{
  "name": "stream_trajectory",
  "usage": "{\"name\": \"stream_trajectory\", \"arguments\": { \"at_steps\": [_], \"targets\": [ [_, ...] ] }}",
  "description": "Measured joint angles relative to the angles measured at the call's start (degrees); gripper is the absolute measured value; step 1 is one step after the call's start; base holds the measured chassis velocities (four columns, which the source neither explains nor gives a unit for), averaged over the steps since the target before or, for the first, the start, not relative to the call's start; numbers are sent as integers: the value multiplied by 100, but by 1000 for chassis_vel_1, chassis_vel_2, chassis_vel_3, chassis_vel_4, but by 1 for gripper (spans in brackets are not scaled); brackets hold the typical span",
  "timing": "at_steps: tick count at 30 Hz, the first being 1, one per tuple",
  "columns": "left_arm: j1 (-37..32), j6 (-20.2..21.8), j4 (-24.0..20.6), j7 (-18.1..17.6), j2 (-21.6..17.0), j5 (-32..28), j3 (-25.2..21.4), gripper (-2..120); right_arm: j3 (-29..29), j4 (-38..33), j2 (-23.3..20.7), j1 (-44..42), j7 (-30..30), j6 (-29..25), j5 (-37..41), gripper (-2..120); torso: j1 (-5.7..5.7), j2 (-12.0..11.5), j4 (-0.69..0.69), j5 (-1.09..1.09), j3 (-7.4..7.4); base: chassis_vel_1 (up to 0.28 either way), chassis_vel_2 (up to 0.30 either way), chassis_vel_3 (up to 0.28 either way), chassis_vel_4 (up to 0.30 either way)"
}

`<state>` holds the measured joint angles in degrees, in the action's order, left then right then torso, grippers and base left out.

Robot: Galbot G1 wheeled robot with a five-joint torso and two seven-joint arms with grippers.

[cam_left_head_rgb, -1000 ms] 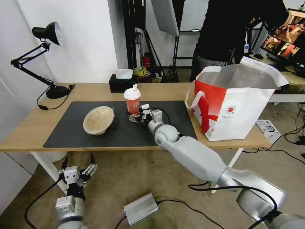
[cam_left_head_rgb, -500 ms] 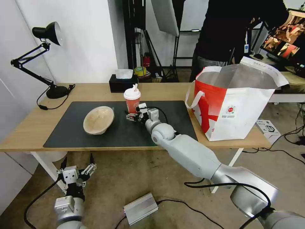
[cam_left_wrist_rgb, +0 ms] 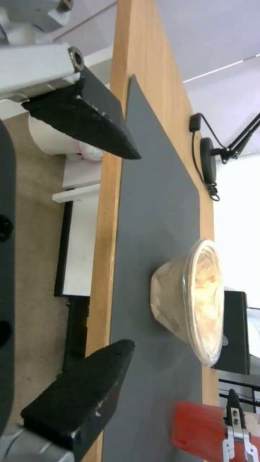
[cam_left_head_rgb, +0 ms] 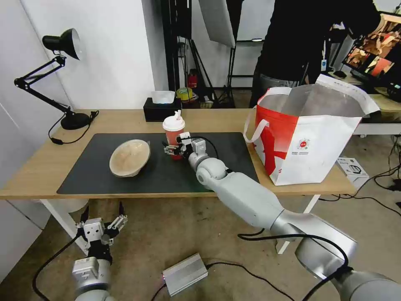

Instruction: Pick up the trash from the table and place it into the takeout bag.

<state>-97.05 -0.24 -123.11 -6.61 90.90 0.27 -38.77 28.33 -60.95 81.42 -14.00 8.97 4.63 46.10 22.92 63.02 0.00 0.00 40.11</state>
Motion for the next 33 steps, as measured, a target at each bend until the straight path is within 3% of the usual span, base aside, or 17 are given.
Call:
{"name": "stream_trajectory", "arguments": {
  "at_steps": [4,21,33],
  "targets": [
    [14,0,7,0,2,-1,10,100,-5,19,15,-44,-1,-11,-15,92,0,0,0,0,0,0,0,0,0],
    [39,0,22,1,5,0,36,100,-34,-120,-95,-249,10,-55,-34,28,-1,0,1,1,-1,0,0,0,0],
    [41,-9,23,1,8,5,47,100,-34,-268,-246,-280,41,-54,9,6,-1,0,0,0,0,0,0,0,0]
  ]
}}
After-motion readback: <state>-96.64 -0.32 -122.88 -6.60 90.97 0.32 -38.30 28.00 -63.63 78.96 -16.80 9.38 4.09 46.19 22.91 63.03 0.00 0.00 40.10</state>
